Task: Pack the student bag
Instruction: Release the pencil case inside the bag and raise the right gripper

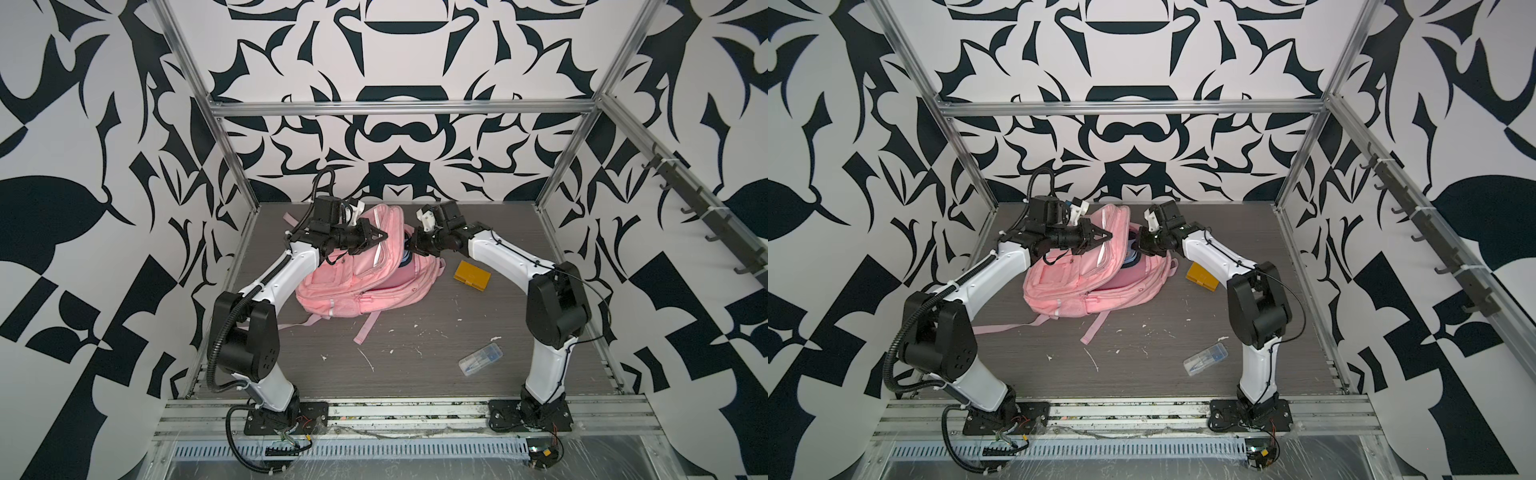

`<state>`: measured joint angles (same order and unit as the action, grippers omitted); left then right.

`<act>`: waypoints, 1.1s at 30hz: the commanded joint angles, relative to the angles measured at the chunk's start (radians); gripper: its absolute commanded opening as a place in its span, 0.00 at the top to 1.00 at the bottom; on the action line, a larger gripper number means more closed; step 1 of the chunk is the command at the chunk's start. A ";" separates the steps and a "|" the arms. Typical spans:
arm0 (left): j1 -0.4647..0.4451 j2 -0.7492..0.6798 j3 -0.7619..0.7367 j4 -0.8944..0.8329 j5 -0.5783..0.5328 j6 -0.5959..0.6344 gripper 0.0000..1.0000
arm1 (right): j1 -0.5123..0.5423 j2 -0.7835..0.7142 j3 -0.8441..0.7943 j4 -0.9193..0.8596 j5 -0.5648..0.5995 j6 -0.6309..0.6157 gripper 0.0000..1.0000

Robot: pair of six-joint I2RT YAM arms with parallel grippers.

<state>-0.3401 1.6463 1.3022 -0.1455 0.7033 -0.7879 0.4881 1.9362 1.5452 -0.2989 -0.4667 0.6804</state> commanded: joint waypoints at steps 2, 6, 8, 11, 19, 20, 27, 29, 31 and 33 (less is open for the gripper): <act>-0.014 -0.028 -0.027 0.264 0.079 -0.115 1.00 | 0.041 0.045 0.053 0.177 -0.100 0.096 1.00; -0.014 -0.017 -0.017 0.275 0.083 -0.134 1.00 | 0.055 0.095 0.064 0.223 -0.123 0.110 1.00; -0.014 -0.016 -0.026 0.298 0.084 -0.153 1.00 | 0.058 0.112 0.055 0.256 -0.134 0.123 1.00; -0.013 -0.015 -0.047 0.341 0.079 -0.187 1.00 | 0.058 0.122 0.005 0.350 -0.153 0.174 1.00; 0.022 -0.024 -0.036 0.220 0.060 -0.130 1.00 | 0.010 0.028 -0.073 0.362 -0.179 0.160 0.47; 0.026 -0.027 -0.030 0.194 0.058 -0.113 1.00 | 0.001 0.007 -0.076 0.332 -0.170 0.137 0.41; 0.075 -0.026 -0.012 0.049 0.047 -0.034 1.00 | -0.106 -0.220 -0.265 0.402 -0.139 0.148 0.30; 0.075 -0.007 0.026 -0.030 0.041 0.020 1.00 | -0.122 -0.291 -0.283 0.348 -0.127 0.089 0.30; 0.075 0.019 0.057 -0.102 0.028 0.059 1.00 | -0.125 -0.351 -0.282 0.246 -0.099 -0.008 0.29; 0.072 0.048 0.073 -0.136 0.015 0.082 0.96 | -0.124 -0.413 -0.286 0.127 -0.048 -0.116 0.29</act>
<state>-0.2802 1.6596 1.3293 -0.1890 0.7395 -0.7937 0.3447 1.6039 1.2663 -0.0490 -0.5644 0.7258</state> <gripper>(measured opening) 0.085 0.713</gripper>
